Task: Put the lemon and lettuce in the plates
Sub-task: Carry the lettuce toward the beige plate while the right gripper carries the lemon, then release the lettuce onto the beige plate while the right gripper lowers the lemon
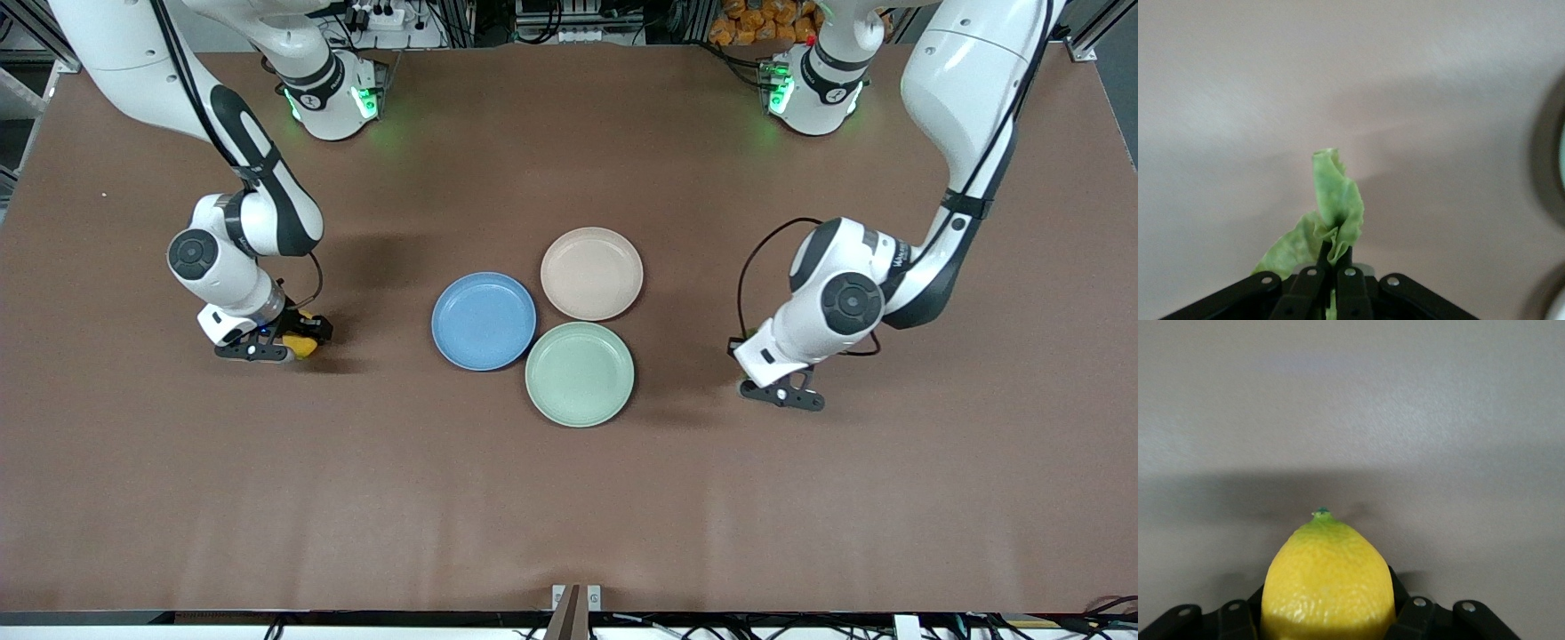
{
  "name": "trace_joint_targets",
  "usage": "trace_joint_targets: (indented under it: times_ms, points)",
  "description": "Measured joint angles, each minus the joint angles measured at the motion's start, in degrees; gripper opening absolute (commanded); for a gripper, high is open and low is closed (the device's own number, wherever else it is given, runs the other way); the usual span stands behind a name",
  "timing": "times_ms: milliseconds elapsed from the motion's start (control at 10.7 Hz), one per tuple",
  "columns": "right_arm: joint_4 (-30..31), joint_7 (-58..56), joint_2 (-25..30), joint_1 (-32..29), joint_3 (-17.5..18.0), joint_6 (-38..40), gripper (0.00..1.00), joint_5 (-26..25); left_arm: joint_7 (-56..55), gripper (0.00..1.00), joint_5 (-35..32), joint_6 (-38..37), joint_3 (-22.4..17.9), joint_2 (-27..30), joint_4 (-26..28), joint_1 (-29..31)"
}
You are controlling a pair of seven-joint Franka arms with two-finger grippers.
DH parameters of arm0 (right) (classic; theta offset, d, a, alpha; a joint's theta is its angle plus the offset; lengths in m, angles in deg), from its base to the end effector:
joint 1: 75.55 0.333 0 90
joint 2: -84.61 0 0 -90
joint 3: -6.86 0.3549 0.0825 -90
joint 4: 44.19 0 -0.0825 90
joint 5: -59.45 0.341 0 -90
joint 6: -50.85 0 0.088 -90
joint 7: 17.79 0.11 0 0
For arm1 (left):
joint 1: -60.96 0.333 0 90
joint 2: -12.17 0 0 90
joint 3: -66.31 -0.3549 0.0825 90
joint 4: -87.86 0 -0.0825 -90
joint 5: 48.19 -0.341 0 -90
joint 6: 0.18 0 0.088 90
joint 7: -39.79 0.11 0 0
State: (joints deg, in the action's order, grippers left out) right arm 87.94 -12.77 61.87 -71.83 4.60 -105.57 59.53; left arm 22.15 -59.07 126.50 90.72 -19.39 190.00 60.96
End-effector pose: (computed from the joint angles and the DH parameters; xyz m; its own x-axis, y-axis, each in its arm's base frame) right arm 0.5236 0.0136 0.2473 0.9978 -0.0599 0.0285 -0.0603 -0.9981 0.0122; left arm 0.5937 -0.2249 0.3215 0.9785 -0.1892 -0.0826 -0.1854 -0.9813 0.0515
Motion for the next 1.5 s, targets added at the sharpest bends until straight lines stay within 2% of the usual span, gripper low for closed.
trace_joint_targets:
  times_ms: [281,468,842,1122,1309,1403,1496]
  points:
    - [-4.95,0.00,2.33,-0.01,0.91,11.73,0.12,0.00,-8.70,0.00,0.01,-2.20,2.96,-0.02,0.33,-2.57]
    - [-7.70,1.12,3.43,-0.02,2.72,15.86,0.12,0.05,-16.20,0.00,0.03,-2.43,3.59,-0.11,0.82,-6.35]
    - [-10.02,11.46,3.44,0.92,9.24,16.39,0.12,0.06,-30.07,0.00,0.03,-2.45,3.78,-0.51,1.09,-15.50]
    - [-11.66,18.96,2.95,4.11,12.37,16.40,0.13,0.06,-38.78,0.00,0.04,-2.33,3.78,-2.10,0.61,-20.49]
    - [-13.19,22.80,1.80,7.23,13.17,16.41,0.14,0.06,-41.72,0.00,0.04,-1.75,3.75,-3.21,-0.12,-22.51]
    - [-13.72,24.08,1.05,8.49,13.21,16.41,0.14,0.06,-42.36,0.28,0.04,-1.54,3.74,-3.56,-0.36,-22.72]
    - [-14.26,25.58,-0.06,9.56,13.24,16.39,0.15,0.06,-42.55,0.95,0.04,-1.48,3.68,-3.80,-0.46,-22.71]
